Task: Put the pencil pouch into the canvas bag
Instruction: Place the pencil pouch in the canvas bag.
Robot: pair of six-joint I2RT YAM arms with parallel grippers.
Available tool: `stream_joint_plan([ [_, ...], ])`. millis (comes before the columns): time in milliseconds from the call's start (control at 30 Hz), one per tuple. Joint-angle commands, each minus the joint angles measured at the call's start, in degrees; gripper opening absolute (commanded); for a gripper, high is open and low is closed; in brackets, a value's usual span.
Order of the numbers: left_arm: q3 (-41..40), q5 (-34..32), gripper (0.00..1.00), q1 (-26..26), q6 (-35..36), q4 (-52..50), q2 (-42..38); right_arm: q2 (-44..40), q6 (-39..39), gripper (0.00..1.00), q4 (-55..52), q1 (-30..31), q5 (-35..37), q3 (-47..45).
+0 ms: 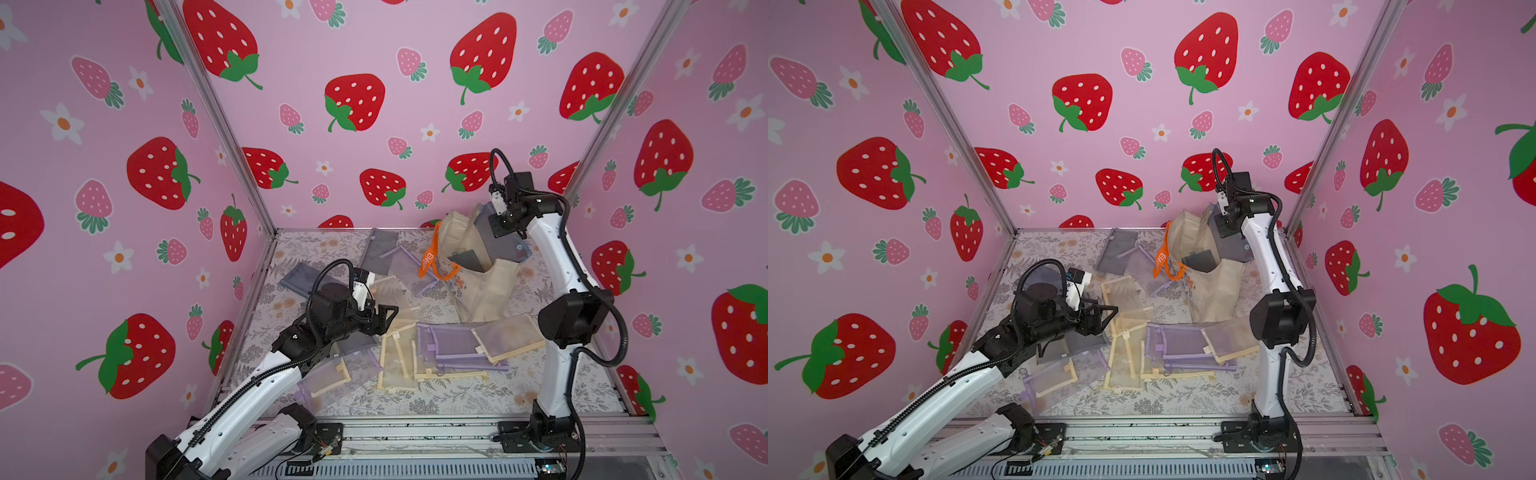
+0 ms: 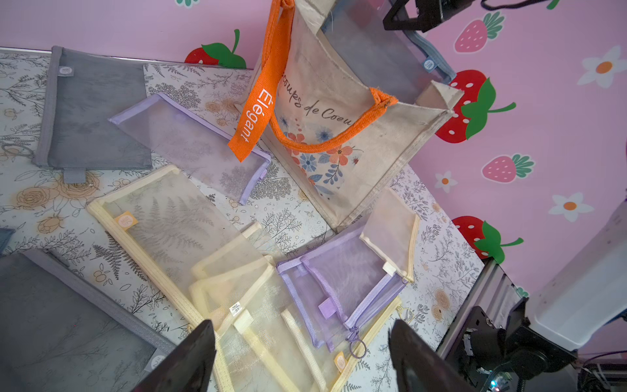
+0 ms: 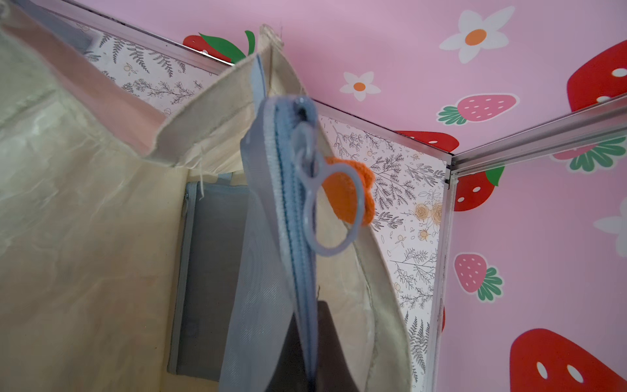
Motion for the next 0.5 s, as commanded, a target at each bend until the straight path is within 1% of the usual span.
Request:
stream_joint_plan([
  [0, 0.26, -1.07, 0.82, 0.19, 1.1, 0.37, -1.18, 1.75, 1.95, 0.0, -1.63, -0.46, 0.7, 3.08],
  [167, 0.3, -1.44, 0.82, 0.17, 1.24, -0.08, -1.27, 4.42, 4.57, 0.0, -1.58, -0.64, -0.77, 6.4],
  [333, 0.55, -1.88, 0.82, 0.22, 1.33, -0.27, -0.93, 5.49, 5.59, 0.0, -1.94, -0.6, -2.66, 6.33],
  [400, 0.62, -2.2, 0.82, 0.19, 1.1, -0.43, -0.8, 5.33, 5.77, 0.05, -2.18, -0.54, -3.6, 5.41],
  [467, 1.19, -3.08, 0.82, 0.19, 1.01, -1.57, -0.03, 3.97, 5.81, 0.14, -1.63, -0.25, -4.03, 2.98],
])
